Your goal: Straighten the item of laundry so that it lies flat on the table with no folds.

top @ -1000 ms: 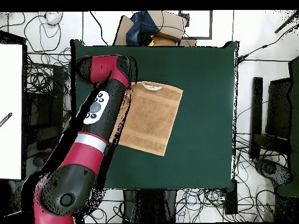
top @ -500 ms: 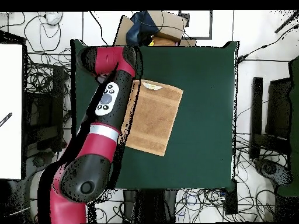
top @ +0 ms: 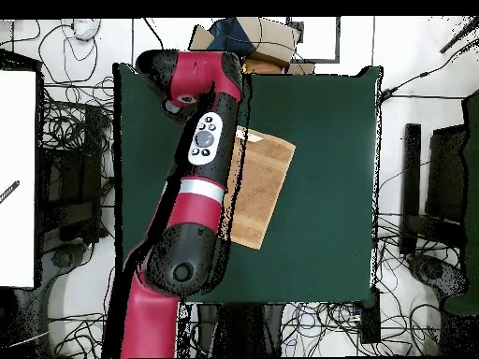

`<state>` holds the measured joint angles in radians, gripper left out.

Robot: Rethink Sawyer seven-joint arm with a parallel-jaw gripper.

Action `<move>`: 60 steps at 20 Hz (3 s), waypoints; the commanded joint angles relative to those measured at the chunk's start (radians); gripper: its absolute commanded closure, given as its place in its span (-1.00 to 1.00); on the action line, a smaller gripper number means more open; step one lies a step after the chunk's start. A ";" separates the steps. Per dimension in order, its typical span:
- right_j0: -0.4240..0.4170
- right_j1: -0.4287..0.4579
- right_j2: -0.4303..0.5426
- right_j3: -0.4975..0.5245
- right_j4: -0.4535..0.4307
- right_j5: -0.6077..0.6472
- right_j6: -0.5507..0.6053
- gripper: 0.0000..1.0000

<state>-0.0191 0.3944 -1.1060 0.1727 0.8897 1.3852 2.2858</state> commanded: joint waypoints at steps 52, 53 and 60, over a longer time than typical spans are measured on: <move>-0.107 0.045 -0.628 -0.051 0.643 -0.017 0.342 -1.00; -0.095 0.036 -0.608 -0.038 0.620 -0.015 0.331 -1.00; 0.043 -0.060 -0.354 0.133 0.434 0.020 0.158 -1.00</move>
<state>-0.0631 0.4313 -1.5703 0.1704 1.4428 1.4057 2.3579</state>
